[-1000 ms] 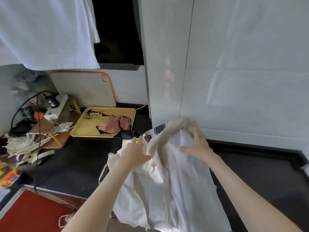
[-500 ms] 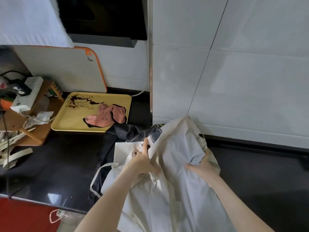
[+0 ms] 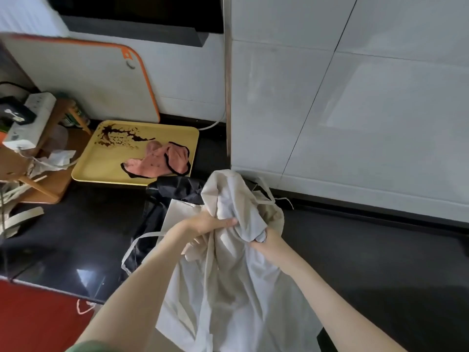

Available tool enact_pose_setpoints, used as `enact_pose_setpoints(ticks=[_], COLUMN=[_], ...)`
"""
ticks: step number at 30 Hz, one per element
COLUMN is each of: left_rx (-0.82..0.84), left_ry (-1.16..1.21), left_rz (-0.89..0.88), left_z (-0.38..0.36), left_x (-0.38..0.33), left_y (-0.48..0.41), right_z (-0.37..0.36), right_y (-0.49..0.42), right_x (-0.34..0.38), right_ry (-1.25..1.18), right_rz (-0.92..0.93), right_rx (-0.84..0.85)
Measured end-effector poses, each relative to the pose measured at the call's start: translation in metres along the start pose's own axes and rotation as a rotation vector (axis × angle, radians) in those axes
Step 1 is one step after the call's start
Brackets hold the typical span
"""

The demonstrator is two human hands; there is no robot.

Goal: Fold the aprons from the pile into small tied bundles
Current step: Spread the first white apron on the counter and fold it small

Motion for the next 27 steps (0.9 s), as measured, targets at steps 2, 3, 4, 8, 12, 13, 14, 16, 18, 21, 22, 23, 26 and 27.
enact_pose_setpoints(ticks=[2, 3, 4, 8, 12, 13, 14, 16, 18, 21, 22, 23, 26, 27], left_rx=[-0.109, -0.152, -0.197, -0.395, -0.556, -0.577, -0.596, -0.624, -0.652, -0.677, -0.692, -0.722, -0.856, -0.887], left_ry=[0.035, 0.046, 0.037, -0.04, -0.084, -0.088, -0.088, -0.084, -0.091, -0.114, -0.138, -0.147, -0.027, -0.016], left_rz=[-0.008, -0.02, -0.027, -0.078, -0.051, -0.052, -0.04, -0.01, 0.028, 0.038, 0.025, -0.009, -0.138, -0.178], left_z=[0.026, 0.037, 0.048, 0.083, 0.109, 0.111, 0.115, 0.119, 0.124, 0.126, 0.124, 0.124, 0.128, 0.128], left_x=[0.012, 0.016, 0.02, 0.014, 0.028, 0.029, 0.031, 0.032, 0.039, 0.038, 0.033, 0.026, 0.007, 0.001], left_y=[0.003, 0.005, 0.009, 0.028, 0.036, 0.038, 0.039, 0.044, 0.046, 0.052, 0.057, 0.061, 0.085, 0.093], right_z=[-0.014, -0.021, -0.028, -0.05, -0.072, -0.076, -0.083, -0.091, -0.095, -0.08, -0.072, -0.062, -0.039, -0.03], right_y=[-0.012, -0.019, -0.025, -0.044, -0.069, -0.069, -0.075, -0.081, -0.084, -0.071, -0.069, -0.062, -0.043, -0.036], right_x=[0.014, 0.021, 0.03, 0.06, 0.077, 0.082, 0.085, 0.093, 0.1, 0.106, 0.107, 0.106, 0.103, 0.103], right_ry=[0.062, 0.087, 0.103, 0.199, 0.263, 0.289, 0.308, 0.325, 0.336, 0.378, 0.399, 0.393, 0.216, 0.206], right_rz=[0.007, 0.015, 0.028, 0.05, 0.06, 0.055, 0.057, 0.053, 0.076, 0.08, 0.113, 0.116, 0.127, 0.118], right_rx=[-0.001, 0.003, 0.01, 0.011, 0.004, 0.023, 0.036, 0.052, 0.047, -0.002, -0.044, -0.078, -0.173, -0.229])
Point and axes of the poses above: each hand's wrist, its own y-axis away from the middle knuckle, its own z-axis out of the back of the hand, x = y × z, the point moved 10 cm from there along -y, towards the middle knuckle, and after that the axes turned 13 degrees about y, right-handed, at the moved point
